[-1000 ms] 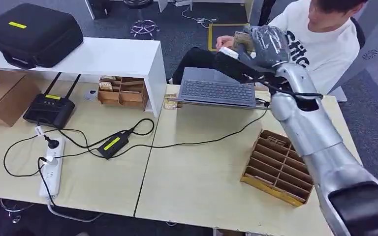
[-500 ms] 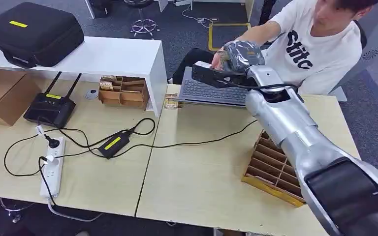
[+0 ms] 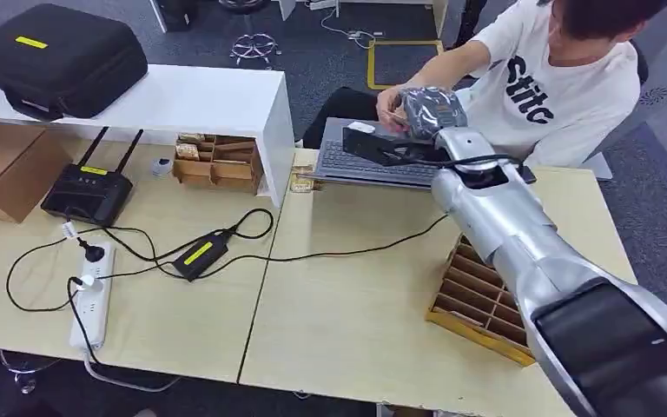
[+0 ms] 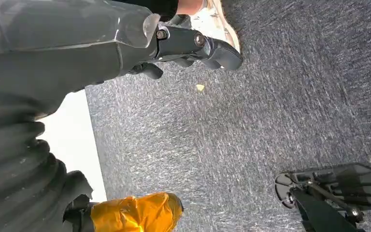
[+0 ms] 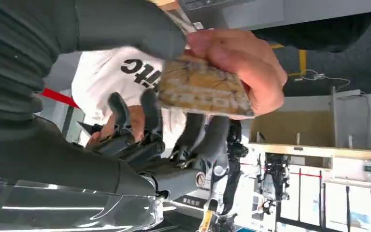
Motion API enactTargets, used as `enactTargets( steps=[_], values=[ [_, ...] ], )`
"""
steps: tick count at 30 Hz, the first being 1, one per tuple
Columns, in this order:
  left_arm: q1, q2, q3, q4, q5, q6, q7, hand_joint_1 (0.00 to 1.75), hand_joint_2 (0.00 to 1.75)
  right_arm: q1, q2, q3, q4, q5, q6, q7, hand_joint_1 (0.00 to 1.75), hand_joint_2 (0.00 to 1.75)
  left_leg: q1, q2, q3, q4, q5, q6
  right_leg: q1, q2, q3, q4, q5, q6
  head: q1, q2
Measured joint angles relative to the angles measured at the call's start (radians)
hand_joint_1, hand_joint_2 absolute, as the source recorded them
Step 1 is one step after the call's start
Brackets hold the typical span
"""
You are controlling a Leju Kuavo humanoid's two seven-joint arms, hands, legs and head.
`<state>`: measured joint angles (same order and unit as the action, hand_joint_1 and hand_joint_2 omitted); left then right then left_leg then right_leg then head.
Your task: Pass the card to the sensor for recognition and then transmit it.
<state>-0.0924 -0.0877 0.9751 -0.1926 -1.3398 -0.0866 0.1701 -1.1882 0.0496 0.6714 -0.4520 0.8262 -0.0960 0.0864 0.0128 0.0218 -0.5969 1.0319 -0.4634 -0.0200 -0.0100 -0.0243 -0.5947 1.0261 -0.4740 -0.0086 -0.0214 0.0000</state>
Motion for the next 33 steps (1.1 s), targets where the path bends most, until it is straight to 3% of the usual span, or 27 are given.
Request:
enactTargets(
  steps=[4,11,20,27,33],
  values=[
    [0.005,0.000,0.000,0.000,0.017,0.000,-0.012,0.00,1.75,0.017,-0.016,-0.018,-0.040,-0.047,-0.052,-0.083,0.00,1.75,0.000,0.000,0.000,0.000,0.000,0.000,0.000,0.000,0.000,0.000,0.000,0.000,-0.001,0.000],
    [0.022,0.000,0.002,0.000,0.040,0.004,-0.022,0.00,1.75,0.155,-0.132,-0.067,-0.295,-0.111,-0.079,-0.162,0.00,1.75,0.000,-0.001,0.000,0.000,0.000,0.001,0.000,-0.001,0.000,-0.002,0.000,0.000,0.000,0.000],
    [0.034,0.000,0.029,0.000,0.078,0.021,-0.035,0.00,1.75,0.539,-0.333,-0.214,-0.749,-0.208,-0.161,-0.253,0.00,1.75,0.000,-0.003,-0.001,0.000,-0.003,0.003,0.000,-0.004,0.001,-0.004,-0.001,0.001,-0.001,0.000],
    [0.036,-0.004,0.056,0.000,0.101,0.032,-0.039,0.00,1.75,0.788,-0.405,-0.334,-0.962,-0.220,-0.208,-0.276,0.00,1.75,0.000,-0.003,-0.002,0.000,-0.004,0.004,0.000,-0.004,0.001,-0.004,-0.002,0.002,0.000,0.000],
    [0.036,-0.007,0.074,0.000,0.107,0.037,-0.039,0.00,1.75,0.910,-0.430,-0.413,-1.047,-0.219,-0.207,-0.285,0.00,1.75,0.000,-0.003,-0.002,0.000,-0.004,0.004,0.000,-0.004,0.001,-0.004,-0.002,0.002,0.000,0.000]
  ],
)
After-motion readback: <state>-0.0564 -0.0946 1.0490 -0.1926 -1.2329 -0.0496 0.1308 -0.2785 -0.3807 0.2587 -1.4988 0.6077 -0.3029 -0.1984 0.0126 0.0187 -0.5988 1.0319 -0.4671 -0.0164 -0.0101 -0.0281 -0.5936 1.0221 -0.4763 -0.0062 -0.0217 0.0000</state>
